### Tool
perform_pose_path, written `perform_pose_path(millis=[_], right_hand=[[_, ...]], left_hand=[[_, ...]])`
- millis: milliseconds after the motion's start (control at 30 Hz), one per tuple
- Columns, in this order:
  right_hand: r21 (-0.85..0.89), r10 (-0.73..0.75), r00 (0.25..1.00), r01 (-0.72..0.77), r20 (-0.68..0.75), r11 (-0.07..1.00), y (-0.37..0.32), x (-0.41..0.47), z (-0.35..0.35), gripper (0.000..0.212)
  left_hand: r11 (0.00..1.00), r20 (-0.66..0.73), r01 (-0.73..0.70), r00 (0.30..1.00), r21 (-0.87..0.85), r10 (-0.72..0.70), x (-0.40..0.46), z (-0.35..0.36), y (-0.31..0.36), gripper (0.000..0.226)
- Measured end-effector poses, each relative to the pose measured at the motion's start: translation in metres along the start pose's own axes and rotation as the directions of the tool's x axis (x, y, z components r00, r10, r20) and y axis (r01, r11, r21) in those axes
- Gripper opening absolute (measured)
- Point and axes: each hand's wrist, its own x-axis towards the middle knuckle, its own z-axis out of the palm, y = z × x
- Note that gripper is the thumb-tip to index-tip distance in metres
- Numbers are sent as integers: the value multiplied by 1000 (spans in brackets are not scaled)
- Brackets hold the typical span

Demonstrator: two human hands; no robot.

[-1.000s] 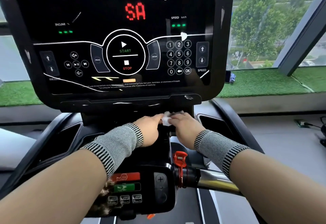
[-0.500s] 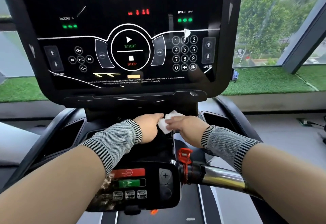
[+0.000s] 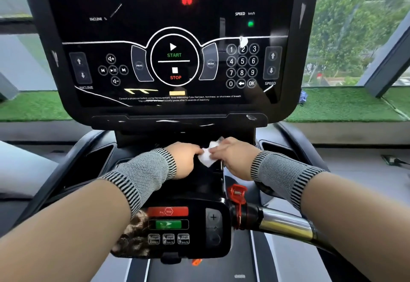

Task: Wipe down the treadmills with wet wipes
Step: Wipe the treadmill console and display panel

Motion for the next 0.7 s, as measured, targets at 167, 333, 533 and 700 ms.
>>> perform_pose_path(millis=[167,333,533,700], right_hand=[[-42,-5,999,3,-37,999,-10,14,-1,41],[-52,-34,999,33,-23,998,-7,2,-6,42],[66,-95,993,90,71,994,-18,-13,-9,39],[140,-78,989,60,127,988,-30,-6,-19,32]], left_hand=[[993,-50,-89,994,79,93,-4,0,1,56],[988,81,-115,991,101,107,-3,-1,8,55],[997,98,-82,992,13,81,-19,-17,13,52],[998,105,-57,993,-17,58,-25,-14,9,51]])
